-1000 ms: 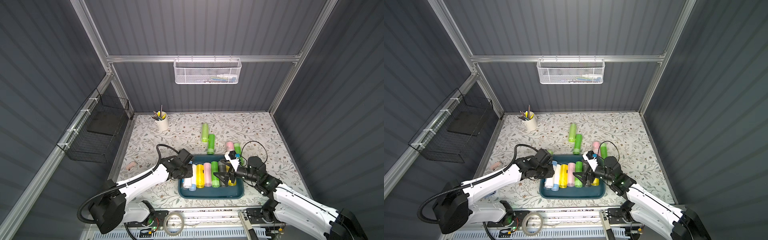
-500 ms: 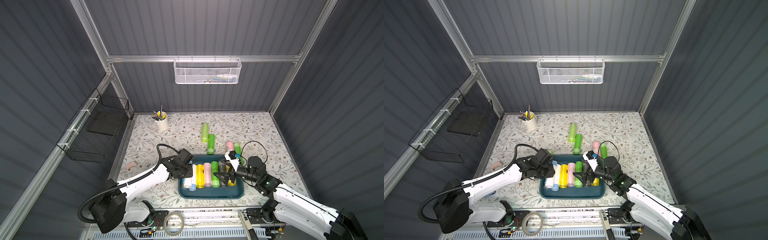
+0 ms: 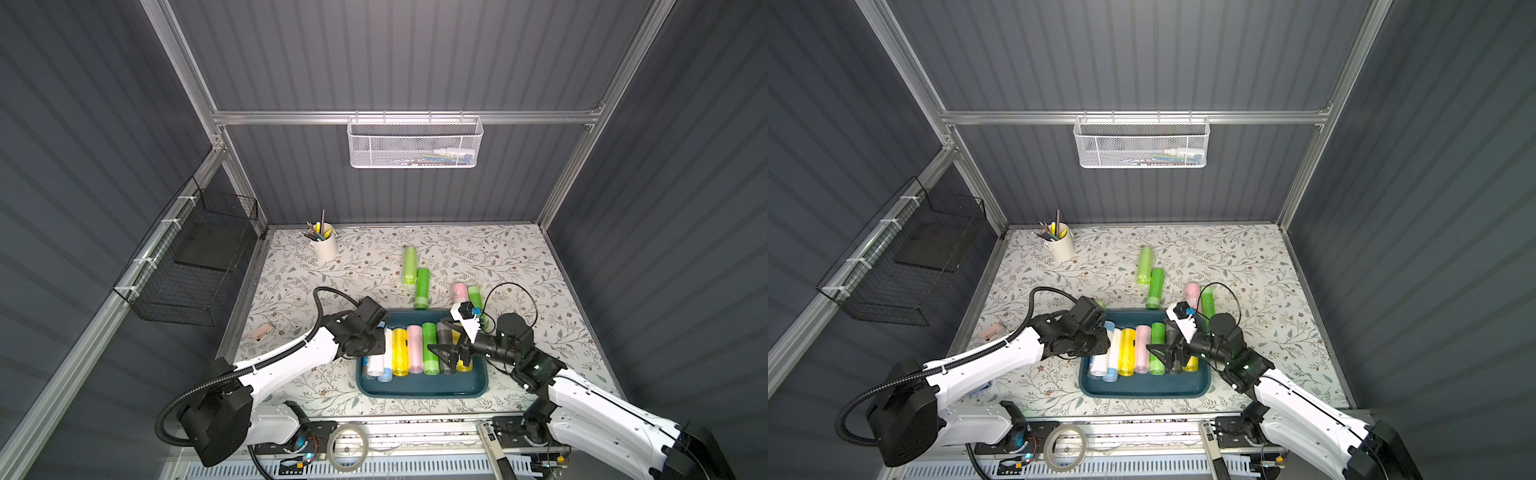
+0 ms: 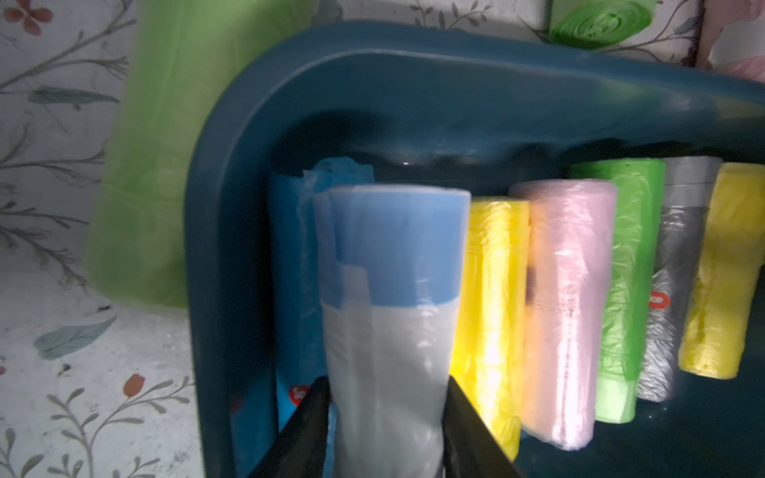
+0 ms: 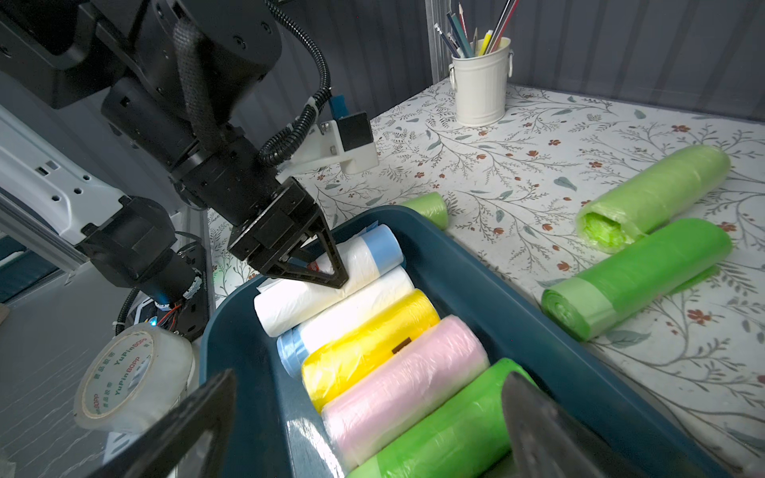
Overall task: Put the roll of trash bags into the storage box
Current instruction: Place the roll of trash bags in the storage box.
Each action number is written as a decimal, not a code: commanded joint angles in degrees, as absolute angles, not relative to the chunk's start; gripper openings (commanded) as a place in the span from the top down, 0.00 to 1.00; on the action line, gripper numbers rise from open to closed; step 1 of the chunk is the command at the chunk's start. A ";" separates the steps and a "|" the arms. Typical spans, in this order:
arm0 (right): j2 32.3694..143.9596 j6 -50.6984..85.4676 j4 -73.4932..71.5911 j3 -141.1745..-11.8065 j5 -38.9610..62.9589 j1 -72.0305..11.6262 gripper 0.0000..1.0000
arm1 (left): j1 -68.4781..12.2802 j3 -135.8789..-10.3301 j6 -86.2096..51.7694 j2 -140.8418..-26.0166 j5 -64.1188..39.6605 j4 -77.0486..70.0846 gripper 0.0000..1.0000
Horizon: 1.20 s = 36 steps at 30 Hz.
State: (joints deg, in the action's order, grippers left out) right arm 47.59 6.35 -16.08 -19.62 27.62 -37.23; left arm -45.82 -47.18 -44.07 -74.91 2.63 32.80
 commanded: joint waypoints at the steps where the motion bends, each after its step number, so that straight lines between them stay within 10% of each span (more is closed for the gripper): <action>1: 47.06 5.88 -15.91 -20.65 27.07 -37.53 0.01 | -46.04 -49.31 -42.73 -75.76 3.51 35.07 0.54; 22: 46.40 12.70 -15.10 -20.48 12.52 -34.36 0.01 | -45.92 -61.73 -32.08 -72.15 9.00 42.60 0.34; 28: 44.78 23.51 -3.96 -21.79 2.61 -18.90 0.01 | -45.89 -64.84 -15.72 -73.56 -1.62 32.50 0.02; 36: 55.64 23.69 10.27 -30.83 2.94 -9.62 0.04 | -46.04 -63.27 -12.65 -77.85 -18.46 15.68 0.00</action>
State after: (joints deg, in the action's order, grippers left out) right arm 52.99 22.98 3.09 -27.40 3.73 -11.33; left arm -45.82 -64.01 -15.84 -76.23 -10.98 22.72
